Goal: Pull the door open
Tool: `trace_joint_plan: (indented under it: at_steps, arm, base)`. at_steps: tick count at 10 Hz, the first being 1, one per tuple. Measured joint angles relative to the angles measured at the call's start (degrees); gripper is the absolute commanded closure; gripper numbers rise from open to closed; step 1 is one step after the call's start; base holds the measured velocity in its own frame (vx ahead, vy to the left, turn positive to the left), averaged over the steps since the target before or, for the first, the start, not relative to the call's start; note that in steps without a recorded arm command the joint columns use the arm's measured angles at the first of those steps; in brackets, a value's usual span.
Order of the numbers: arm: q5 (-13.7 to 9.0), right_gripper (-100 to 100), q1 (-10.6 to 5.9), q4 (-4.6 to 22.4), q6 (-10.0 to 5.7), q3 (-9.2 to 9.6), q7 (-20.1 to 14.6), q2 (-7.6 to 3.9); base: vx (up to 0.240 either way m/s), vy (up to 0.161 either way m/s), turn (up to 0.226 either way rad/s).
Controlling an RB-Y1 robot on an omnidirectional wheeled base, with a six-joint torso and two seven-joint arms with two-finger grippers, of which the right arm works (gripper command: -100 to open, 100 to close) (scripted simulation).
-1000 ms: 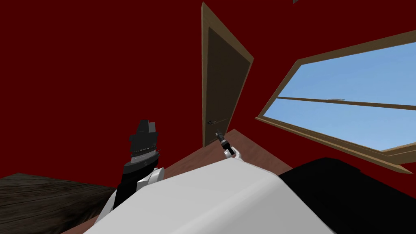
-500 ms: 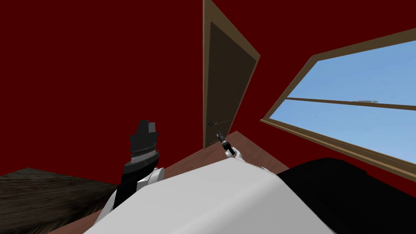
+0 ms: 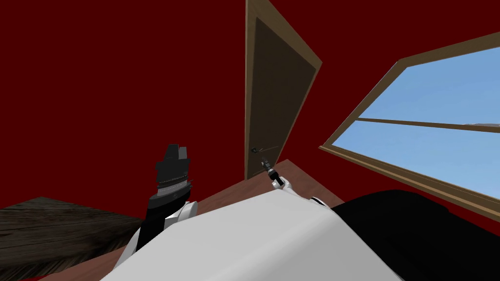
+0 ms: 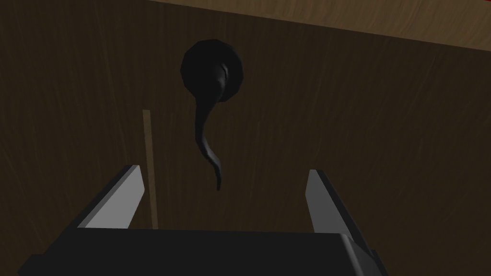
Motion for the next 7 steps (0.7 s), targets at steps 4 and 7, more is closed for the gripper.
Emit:
trace_joint_plan:
  at_steps: [4,7]
  arm:
    - [-0.4,-100,-1.7,4.5,-0.38,0.36,-1.2,-1.21]
    - [-0.7,-100,-2.67,6.6,-1.03,-0.13,-1.4,-1.47]
  base:
    - [0.061,-0.056,0.072]
    - [0.05,0.027,0.112]
